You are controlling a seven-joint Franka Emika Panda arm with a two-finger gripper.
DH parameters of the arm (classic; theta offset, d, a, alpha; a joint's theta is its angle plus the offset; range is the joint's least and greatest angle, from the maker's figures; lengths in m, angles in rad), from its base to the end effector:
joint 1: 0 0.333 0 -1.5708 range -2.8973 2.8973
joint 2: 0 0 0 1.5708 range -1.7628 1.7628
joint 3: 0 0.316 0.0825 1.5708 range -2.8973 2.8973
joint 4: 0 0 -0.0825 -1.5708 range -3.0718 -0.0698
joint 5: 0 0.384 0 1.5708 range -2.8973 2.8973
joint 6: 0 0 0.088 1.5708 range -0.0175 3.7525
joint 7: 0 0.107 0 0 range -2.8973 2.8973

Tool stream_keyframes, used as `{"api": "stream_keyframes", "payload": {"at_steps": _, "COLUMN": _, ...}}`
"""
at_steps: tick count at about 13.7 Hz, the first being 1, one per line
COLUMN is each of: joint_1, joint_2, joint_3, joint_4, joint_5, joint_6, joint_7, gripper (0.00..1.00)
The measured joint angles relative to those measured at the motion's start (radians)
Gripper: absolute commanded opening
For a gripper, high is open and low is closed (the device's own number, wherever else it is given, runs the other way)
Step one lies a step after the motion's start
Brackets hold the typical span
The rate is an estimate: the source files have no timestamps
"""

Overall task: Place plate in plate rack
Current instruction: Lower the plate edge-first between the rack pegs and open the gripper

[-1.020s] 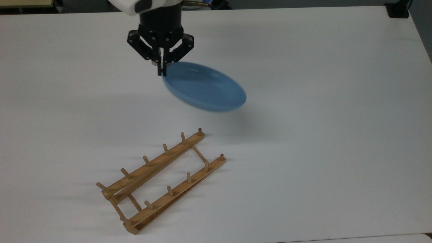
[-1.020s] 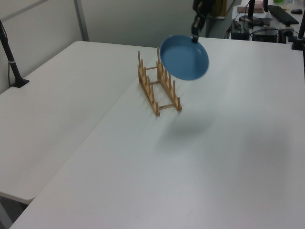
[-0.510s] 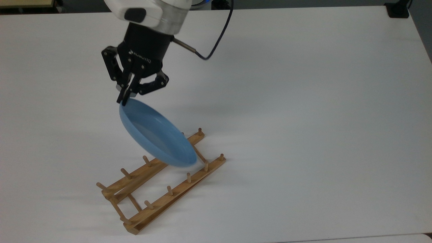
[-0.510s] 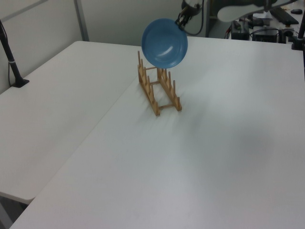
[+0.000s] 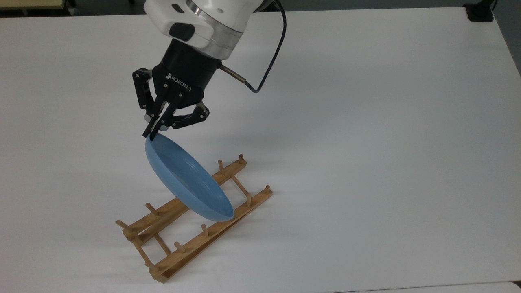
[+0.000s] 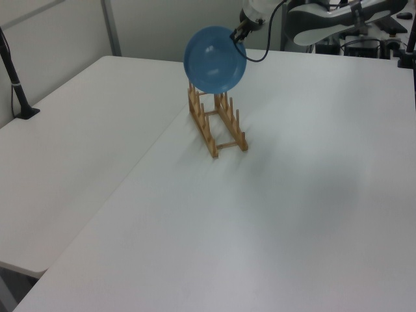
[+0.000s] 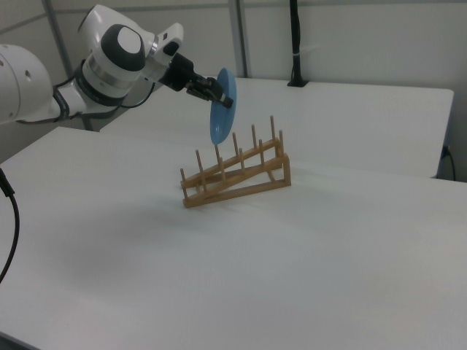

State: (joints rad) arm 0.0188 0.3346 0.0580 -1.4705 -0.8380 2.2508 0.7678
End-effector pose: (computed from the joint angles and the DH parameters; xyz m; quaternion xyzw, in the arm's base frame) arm 0.7018 0.0269 0.5458 0.9014 -0.1373 0.3317 0.2423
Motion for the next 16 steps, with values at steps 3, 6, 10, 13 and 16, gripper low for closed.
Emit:
{"api": "stream_keyframes", "payload": {"at_steps": 3, "joint_1": 0.005, "joint_2": 0.019, "joint_3": 0.0, "joint_4": 0.001, "joint_5": -0.087, "joint_6": 0.043, "joint_7": 0.036, "gripper": 0.0}}
{"api": "stream_keyframes", "payload": {"at_steps": 6, "joint_1": 0.009, "joint_2": 0.05, "joint_3": 0.0, "joint_4": 0.001, "joint_5": -0.137, "joint_6": 0.055, "joint_7": 0.041, "gripper": 0.0}}
{"api": "stream_keyframes", "payload": {"at_steps": 10, "joint_1": 0.016, "joint_2": 0.073, "joint_3": 0.001, "joint_4": 0.0, "joint_5": -0.189, "joint_6": 0.056, "joint_7": 0.042, "gripper": 0.0}}
{"api": "stream_keyframes", "payload": {"at_steps": 13, "joint_1": 0.026, "joint_2": 0.092, "joint_3": 0.002, "joint_4": -0.007, "joint_5": -0.227, "joint_6": 0.057, "joint_7": 0.042, "gripper": 0.0}}
{"api": "stream_keyframes", "payload": {"at_steps": 16, "joint_1": 0.028, "joint_2": 0.102, "joint_3": 0.002, "joint_4": -0.021, "joint_5": -0.256, "joint_6": 0.057, "joint_7": 0.042, "gripper": 0.03}}
